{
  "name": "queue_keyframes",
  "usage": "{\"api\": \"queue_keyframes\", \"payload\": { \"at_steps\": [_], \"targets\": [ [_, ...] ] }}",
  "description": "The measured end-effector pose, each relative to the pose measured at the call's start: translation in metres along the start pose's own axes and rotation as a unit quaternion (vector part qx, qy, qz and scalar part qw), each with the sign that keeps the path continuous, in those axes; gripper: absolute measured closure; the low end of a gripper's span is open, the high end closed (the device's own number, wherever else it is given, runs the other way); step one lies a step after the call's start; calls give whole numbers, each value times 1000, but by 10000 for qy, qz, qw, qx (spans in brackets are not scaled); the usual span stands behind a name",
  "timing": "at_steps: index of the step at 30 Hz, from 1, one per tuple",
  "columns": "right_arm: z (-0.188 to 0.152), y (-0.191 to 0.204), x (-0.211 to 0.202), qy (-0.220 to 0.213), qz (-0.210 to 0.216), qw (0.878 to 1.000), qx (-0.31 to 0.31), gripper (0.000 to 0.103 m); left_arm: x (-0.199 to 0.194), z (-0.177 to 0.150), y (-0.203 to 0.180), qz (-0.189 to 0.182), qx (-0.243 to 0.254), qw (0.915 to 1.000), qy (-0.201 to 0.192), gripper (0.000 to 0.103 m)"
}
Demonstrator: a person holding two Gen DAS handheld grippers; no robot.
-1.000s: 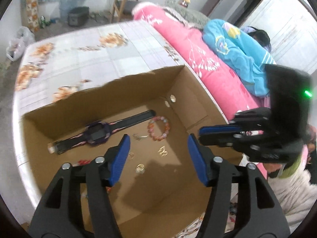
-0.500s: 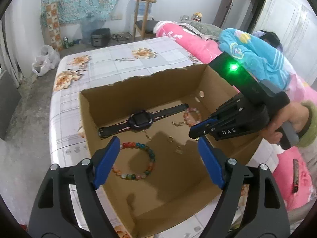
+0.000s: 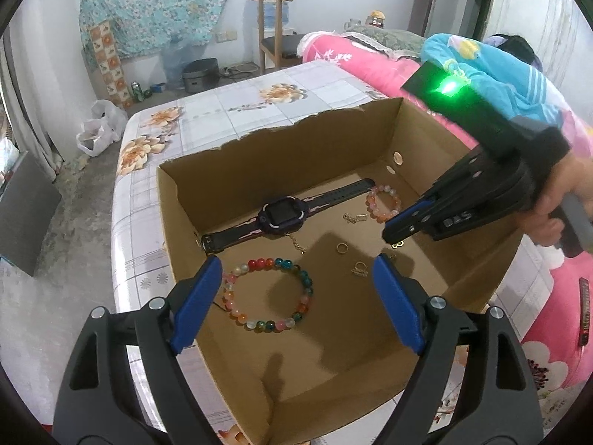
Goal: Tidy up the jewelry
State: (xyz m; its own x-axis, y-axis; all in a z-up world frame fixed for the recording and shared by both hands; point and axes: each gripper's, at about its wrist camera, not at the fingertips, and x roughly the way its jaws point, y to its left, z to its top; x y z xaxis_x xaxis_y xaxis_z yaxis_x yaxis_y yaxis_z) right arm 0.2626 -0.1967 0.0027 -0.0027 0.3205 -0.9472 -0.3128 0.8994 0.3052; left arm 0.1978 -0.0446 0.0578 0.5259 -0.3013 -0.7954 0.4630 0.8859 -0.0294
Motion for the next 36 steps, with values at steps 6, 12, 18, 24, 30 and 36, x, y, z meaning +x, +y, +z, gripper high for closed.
{"api": "queue_keyframes", "payload": {
  "at_steps": [6,12,18,24,30,36],
  "targets": [
    [-14,8,-52,-725,78,9972,-169,75,-4,0,-6,210,181,9996,-58,23],
    [-45,3,-99,-1398,-55,9901,-145,62,-10,-1,-12,364,308,9987,-153,23],
    [-73,-12,-114,-1712,-185,9850,135,60,-17,-2,-21,521,475,9972,-259,22],
    [-95,-34,-113,-1888,-262,9799,592,60,-25,-6,-28,633,591,9957,-320,20],
    [-110,-57,-104,-1976,-246,9744,1041,59,-29,-11,-34,725,620,9948,-367,19],
    [-125,-73,-91,-2030,256,9675,1489,59,-49,-32,-3,652,-57,9957,-648,18]
  ]
}}
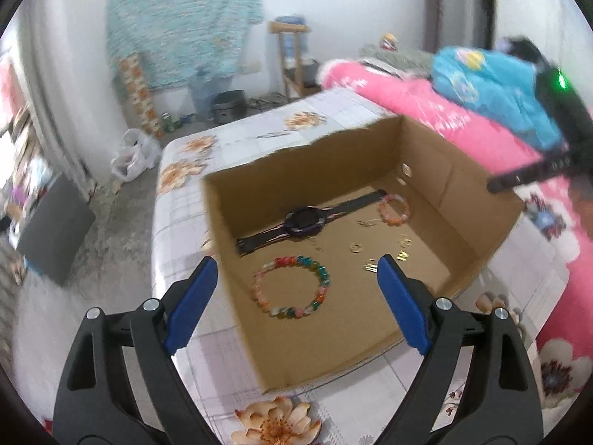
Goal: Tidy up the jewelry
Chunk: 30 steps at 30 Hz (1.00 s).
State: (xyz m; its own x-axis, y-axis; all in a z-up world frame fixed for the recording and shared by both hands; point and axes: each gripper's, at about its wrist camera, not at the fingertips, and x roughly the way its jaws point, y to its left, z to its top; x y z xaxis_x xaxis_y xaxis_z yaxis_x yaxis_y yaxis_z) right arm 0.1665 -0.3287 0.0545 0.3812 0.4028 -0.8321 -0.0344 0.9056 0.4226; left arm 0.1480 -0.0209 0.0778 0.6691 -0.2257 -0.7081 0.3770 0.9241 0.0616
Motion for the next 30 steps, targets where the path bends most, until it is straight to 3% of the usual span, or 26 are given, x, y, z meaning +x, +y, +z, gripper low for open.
{"api": "queue_keyframes", "payload": {
  "at_steps": [5,9,13,17,20,30],
  "targets": [
    [-11,-2,-1,-48,153,9997,195,58,4,-28,47,-77,-1103,9938,140,16],
    [-17,-3,-3,-82,160,9996,211,58,25,-44,58,-697,-1748,9810,482,16],
    [-25,-3,-4,-132,121,9996,236,58,40,-53,48,-1197,-1867,9724,722,16],
    [-33,-3,-6,-181,195,9992,283,58,42,-59,39,-1641,-2056,9623,692,15],
    [-37,-2,-7,-245,182,9992,253,58,38,-60,31,-1469,-2001,9664,666,16],
    [-50,5,-10,-388,-70,9992,-69,58,20,-70,27,-1496,-2089,9641,671,15]
  ]
}}
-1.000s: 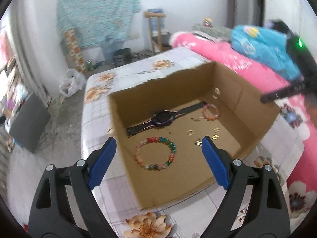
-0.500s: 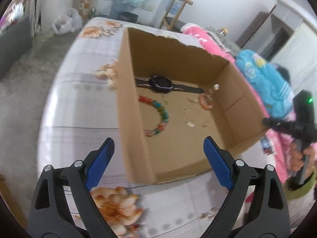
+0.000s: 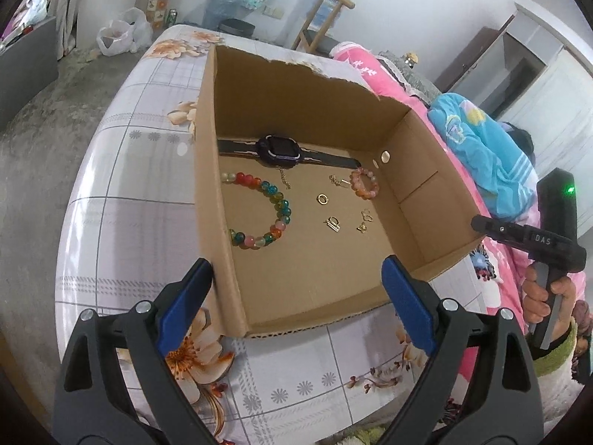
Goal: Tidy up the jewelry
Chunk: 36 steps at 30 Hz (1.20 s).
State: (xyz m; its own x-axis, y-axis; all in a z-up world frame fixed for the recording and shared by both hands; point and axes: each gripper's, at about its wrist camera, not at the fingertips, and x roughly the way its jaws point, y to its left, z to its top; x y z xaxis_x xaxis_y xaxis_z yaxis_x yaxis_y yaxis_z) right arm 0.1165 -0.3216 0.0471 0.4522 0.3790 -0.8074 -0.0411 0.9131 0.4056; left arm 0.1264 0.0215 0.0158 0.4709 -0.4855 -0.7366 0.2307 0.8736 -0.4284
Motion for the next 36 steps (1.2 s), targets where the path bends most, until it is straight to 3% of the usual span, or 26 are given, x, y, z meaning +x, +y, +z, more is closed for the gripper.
{"api": "queue_keyframes", "payload": {
  "at_steps": [9,18,20,25,28,30,32,36],
  "targets": [
    [-35,17,-24,-706,-431,9966,-51,57,-40,-8,-31,845,643,9911,-806,13],
    [-88,32,-47,-937,-610,9937,90,38,-72,-34,-62,525,786,9911,-939,9],
    [-95,37,-44,-910,-886,9919,23,32,-70,-41,-69,531,855,9889,-1096,8],
    [-109,56,-40,-1065,-1715,9779,-550,20,-49,-54,-82,1137,924,9833,-1079,8],
    [-114,60,-42,-1234,-1876,9721,-684,16,-44,-62,-93,1772,1120,9690,-1307,8],
    [-116,59,-42,-1269,-1843,9722,-688,16,-43,-65,-101,1976,1269,9614,-1434,8],
    [-117,60,-41,-1306,-1789,9728,-678,16,-40,-66,-109,2177,1401,9554,-1418,8],
    [-118,65,-37,-1327,-1617,9754,-701,16,-27,-63,-116,2014,1598,9618,-937,8]
  ]
}}
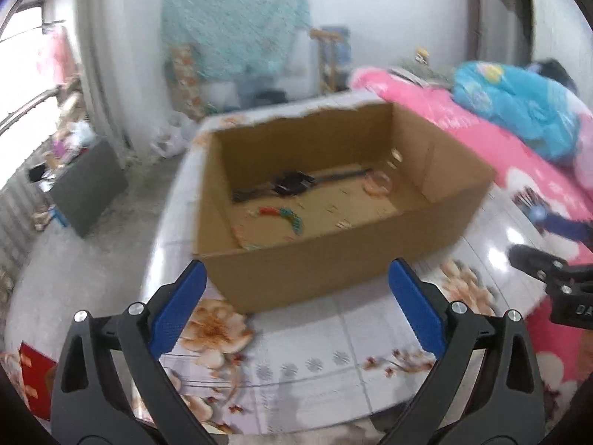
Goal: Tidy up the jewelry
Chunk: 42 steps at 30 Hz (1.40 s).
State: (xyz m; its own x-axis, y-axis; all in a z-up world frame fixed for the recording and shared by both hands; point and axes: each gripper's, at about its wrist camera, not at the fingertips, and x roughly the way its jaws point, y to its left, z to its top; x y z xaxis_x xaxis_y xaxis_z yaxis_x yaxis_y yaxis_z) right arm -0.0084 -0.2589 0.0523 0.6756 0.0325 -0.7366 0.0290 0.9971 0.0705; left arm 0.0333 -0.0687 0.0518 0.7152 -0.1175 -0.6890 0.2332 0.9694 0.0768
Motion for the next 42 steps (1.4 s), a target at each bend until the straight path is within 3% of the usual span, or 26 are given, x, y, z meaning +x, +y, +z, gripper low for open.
{"api": "queue_keyframes", "payload": {
  "at_steps": [8,12,22,42],
  "targets": [
    [1,12,21,237,407,9989,24,16,24,-1,-3,260,-325,9972,625,8],
    [2,18,33,422,533,9976,94,16,29,1,-1,405,-471,9954,726,8],
    [11,28,44,534,456,9974,150,16,46,-1,9,490,-946,9884,1081,8],
    [18,27,50,579,387,9975,131,16,55,-3,16,491,-1218,9836,1237,8]
  ]
}}
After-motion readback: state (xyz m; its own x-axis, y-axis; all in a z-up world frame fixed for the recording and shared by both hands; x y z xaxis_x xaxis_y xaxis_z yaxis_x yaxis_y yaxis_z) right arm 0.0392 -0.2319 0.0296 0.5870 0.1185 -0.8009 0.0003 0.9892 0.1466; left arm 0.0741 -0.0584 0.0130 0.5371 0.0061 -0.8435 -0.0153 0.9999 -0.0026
